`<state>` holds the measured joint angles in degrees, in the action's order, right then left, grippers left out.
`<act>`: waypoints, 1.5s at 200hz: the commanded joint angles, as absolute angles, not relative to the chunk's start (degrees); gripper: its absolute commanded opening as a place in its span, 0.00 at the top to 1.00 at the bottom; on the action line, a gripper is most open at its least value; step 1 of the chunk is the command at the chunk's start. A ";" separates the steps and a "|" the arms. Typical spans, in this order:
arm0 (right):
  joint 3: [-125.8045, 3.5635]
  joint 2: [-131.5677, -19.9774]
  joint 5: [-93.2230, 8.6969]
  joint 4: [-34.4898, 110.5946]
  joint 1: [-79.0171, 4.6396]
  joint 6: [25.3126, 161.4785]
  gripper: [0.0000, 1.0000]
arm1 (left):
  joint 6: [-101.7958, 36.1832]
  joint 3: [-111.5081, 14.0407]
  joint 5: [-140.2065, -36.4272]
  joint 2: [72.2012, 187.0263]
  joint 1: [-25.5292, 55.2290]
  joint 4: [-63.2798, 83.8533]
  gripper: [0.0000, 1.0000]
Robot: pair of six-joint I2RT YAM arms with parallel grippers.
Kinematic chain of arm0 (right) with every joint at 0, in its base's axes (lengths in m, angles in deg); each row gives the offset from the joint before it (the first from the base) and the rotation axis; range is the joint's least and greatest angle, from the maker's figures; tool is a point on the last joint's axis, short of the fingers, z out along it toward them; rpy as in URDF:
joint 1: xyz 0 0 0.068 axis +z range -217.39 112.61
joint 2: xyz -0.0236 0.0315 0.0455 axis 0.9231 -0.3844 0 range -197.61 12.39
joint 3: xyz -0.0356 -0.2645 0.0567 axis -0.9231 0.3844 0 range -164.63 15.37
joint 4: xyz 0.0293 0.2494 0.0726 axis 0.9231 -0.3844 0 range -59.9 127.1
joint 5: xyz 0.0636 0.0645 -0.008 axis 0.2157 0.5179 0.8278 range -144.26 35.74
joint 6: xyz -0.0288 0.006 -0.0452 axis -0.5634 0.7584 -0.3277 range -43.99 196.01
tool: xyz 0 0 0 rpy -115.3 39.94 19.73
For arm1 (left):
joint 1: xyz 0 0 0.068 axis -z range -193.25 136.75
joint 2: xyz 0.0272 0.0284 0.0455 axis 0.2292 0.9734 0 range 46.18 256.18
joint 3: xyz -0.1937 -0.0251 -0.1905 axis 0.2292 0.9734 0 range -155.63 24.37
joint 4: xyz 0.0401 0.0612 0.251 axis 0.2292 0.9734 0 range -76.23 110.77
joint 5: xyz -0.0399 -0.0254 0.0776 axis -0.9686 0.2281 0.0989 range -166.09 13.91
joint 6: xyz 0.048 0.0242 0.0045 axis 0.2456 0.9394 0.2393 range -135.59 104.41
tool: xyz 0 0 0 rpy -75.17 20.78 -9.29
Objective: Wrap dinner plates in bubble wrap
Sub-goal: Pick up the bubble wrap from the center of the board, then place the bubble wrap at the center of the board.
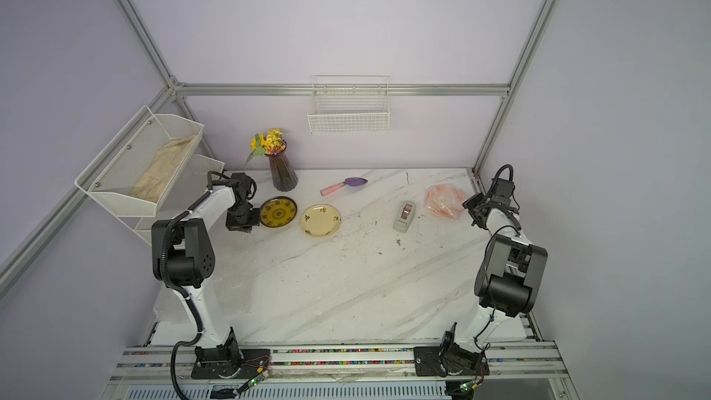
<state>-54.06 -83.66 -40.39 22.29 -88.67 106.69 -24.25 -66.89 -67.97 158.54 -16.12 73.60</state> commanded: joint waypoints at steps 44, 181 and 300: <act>-46.49 -71.55 -28.10 15.39 -79.19 107.38 0.41 | -19.57 -63.43 -77.91 145.63 -16.24 74.00 1.00; -56.29 -102.51 -33.41 54.70 -18.05 130.78 0.56 | -22.62 -59.44 -104.56 146.38 -16.63 69.39 1.00; -92.62 -122.07 -41.74 38.50 -19.31 134.82 0.49 | -21.91 -51.34 -105.61 143.90 -16.74 67.43 1.00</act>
<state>-87.04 -117.06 -39.43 45.20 -18.77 133.81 -22.07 -53.80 -103.68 146.43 -16.25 68.51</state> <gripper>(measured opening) 0.517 0.047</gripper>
